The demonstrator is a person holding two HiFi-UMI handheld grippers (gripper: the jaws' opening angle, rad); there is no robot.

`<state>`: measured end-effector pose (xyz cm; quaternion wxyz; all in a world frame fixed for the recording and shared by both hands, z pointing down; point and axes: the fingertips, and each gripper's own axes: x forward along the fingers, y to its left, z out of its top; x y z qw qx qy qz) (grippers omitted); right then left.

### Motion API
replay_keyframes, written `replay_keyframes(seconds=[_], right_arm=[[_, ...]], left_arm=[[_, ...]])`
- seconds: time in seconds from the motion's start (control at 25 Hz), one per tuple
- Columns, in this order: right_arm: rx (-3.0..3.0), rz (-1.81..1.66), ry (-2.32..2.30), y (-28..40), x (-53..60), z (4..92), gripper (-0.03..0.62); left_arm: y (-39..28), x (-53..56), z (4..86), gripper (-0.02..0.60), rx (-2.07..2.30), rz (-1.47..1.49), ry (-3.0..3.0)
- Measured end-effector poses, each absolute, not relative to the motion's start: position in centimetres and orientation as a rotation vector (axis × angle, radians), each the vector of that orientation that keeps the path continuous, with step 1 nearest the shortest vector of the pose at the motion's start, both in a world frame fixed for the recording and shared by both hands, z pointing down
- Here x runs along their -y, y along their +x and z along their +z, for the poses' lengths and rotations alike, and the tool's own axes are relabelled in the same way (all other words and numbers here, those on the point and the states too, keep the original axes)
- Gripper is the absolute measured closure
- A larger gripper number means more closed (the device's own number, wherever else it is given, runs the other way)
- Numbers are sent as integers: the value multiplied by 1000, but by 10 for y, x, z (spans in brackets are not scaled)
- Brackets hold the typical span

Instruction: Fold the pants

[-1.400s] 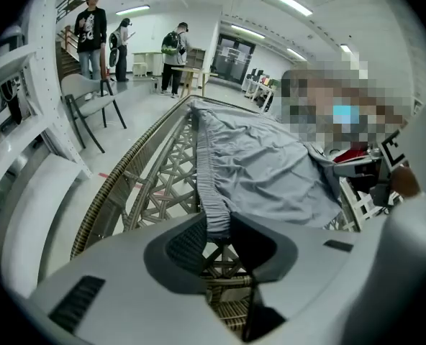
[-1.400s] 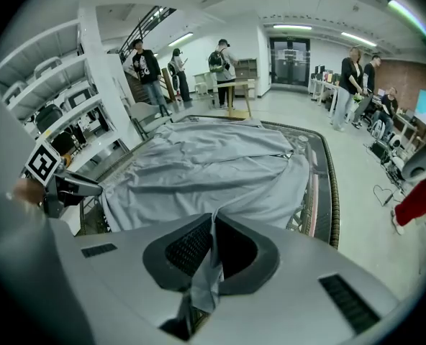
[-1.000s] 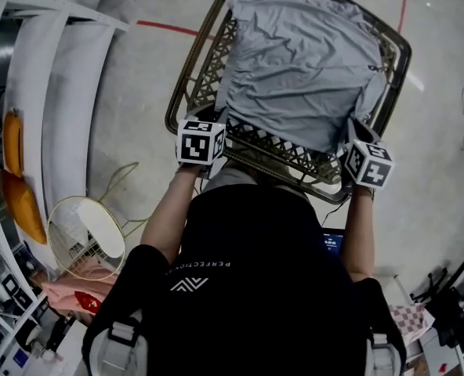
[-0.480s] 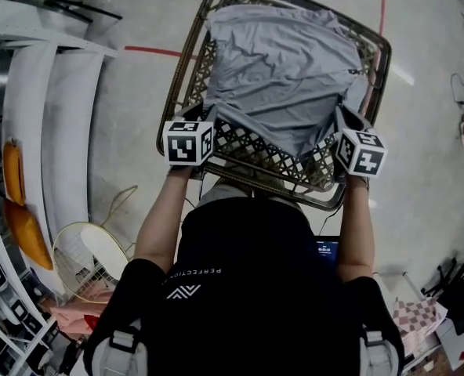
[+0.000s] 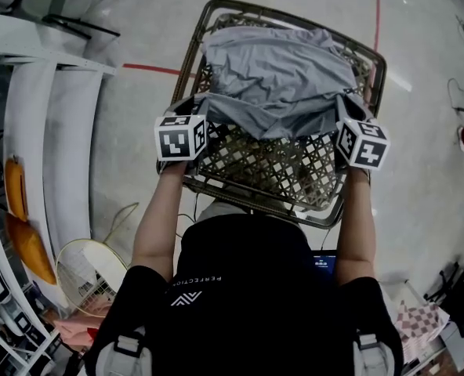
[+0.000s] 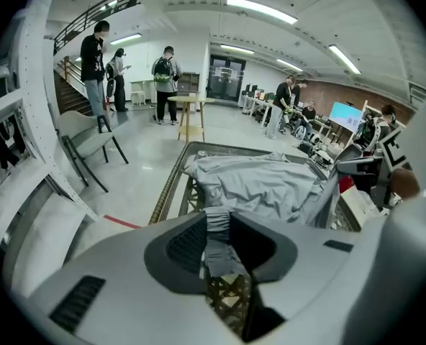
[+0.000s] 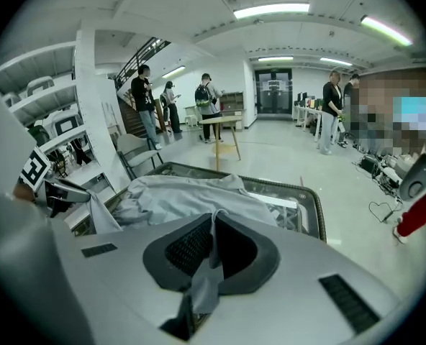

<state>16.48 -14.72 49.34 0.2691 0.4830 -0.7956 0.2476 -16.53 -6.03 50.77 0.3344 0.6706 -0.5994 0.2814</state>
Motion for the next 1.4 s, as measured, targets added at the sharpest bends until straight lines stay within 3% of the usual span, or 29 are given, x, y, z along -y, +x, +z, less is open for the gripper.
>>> replay_keyframes(seconds=[0.72,1.4], right_arm=[[2160,442,1437,182,287,439,551],[2127,463,1456,163,350,467,551]], left_arm=[[-194,167,470,477,1683,669,1770],[-220,223,504,477,1684,709,1709]])
